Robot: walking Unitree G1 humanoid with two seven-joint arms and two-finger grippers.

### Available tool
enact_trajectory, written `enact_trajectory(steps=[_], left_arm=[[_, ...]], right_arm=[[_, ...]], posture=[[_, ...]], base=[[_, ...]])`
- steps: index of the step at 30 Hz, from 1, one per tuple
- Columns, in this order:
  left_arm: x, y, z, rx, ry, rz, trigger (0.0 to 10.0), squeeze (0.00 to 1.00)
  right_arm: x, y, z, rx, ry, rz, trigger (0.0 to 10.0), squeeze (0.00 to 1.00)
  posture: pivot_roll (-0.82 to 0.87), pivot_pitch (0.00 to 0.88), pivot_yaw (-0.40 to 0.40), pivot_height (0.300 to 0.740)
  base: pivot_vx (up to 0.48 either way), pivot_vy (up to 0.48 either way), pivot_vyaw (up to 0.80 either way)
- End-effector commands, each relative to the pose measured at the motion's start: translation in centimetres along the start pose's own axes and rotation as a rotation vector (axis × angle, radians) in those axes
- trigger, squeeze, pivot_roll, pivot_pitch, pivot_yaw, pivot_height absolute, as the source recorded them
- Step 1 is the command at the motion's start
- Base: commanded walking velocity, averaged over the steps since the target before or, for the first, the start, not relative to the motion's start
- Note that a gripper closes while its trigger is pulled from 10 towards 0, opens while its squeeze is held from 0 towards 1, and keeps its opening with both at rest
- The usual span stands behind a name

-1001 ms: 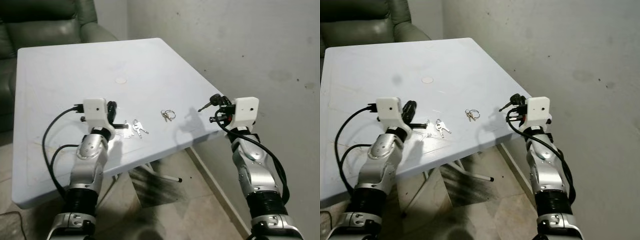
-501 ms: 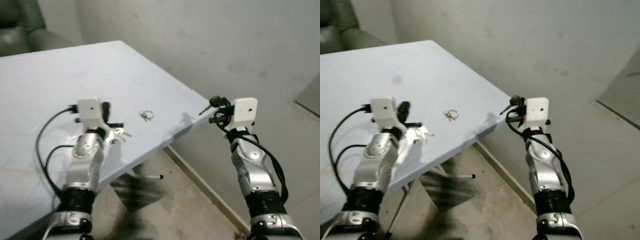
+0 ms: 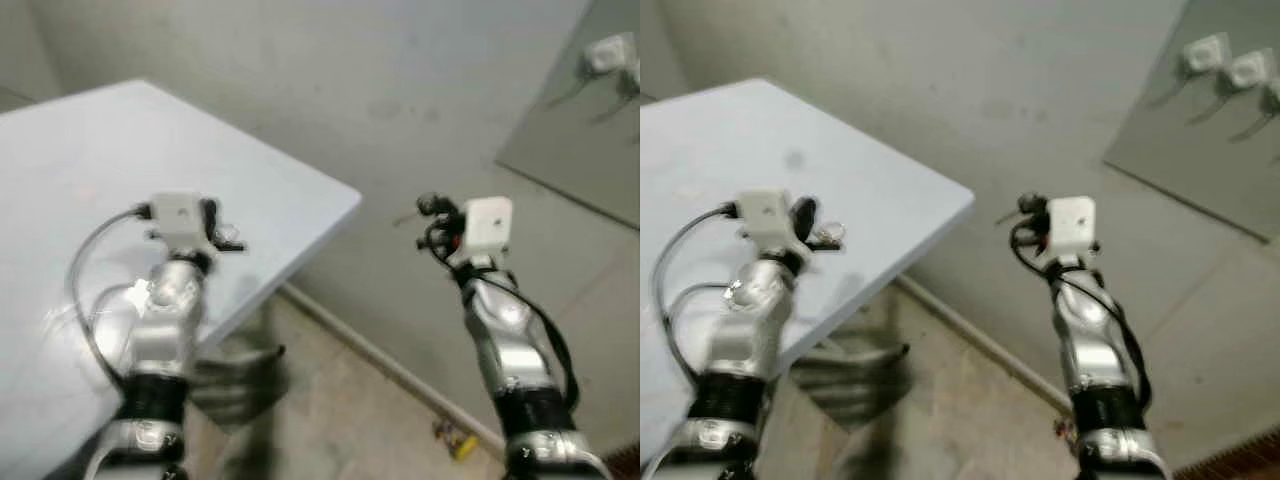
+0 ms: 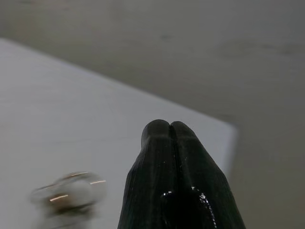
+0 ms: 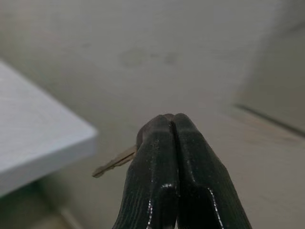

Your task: Hang keys on a hook

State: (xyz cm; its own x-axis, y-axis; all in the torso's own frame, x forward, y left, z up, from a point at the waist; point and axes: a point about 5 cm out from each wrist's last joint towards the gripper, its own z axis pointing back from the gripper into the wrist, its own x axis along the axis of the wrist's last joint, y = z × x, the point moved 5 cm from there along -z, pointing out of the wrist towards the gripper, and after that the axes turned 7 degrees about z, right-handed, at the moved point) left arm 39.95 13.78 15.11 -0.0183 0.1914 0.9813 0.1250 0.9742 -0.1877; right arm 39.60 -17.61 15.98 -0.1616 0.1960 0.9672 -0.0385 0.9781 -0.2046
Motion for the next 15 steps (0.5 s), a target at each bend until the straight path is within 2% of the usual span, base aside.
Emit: enact_trajectory(steps=[1,6,10,11,13,15], left_arm=[[0.4,0.4,0.2,0.004,-0.007,-0.013,10.0,0.00],[-0.1,-0.7,0.8,-0.039,-0.013,-0.031,10.0,0.00],[-0.4,-1.1,1.3,-0.062,-0.003,-0.001,10.0,0.00],[-0.6,-1.1,1.6,-0.085,0.017,0.023,10.0,0.00],[-0.5,-0.8,1.7,-0.084,0.014,0.015,10.0,0.00],[-0.2,-0.1,1.6,-0.067,0.012,0.025,10.0,0.00]], right_arm=[[0.4,0.0,0.0,-0.007,-0.014,0.002,10.0,0.00],[0.0,-0.2,0.4,-0.016,-0.006,0.015,10.0,0.00],[-0.1,-0.2,0.7,-0.017,-0.006,0.014,10.0,0.00],[-0.2,-0.3,1.1,-0.025,-0.009,0.005,10.0,0.00],[-0.4,-0.5,1.3,-0.035,-0.002,0.002,10.0,0.00],[-0.8,-0.6,1.8,-0.054,0.017,-0.013,10.0,0.00]], posture=[[0.01,0.000,-0.059,0.740],[0.00,0.000,-0.049,0.740],[0.00,0.008,-0.041,0.740],[0.00,0.013,-0.037,0.740],[0.00,0.015,-0.036,0.740],[0.00,0.027,-0.033,0.740]], base=[[0.000,0.000,-0.74],[0.000,0.000,-0.73],[0.000,0.000,-0.68],[0.000,0.000,-0.42],[0.000,0.000,0.00],[0.000,0.000,0.00]])
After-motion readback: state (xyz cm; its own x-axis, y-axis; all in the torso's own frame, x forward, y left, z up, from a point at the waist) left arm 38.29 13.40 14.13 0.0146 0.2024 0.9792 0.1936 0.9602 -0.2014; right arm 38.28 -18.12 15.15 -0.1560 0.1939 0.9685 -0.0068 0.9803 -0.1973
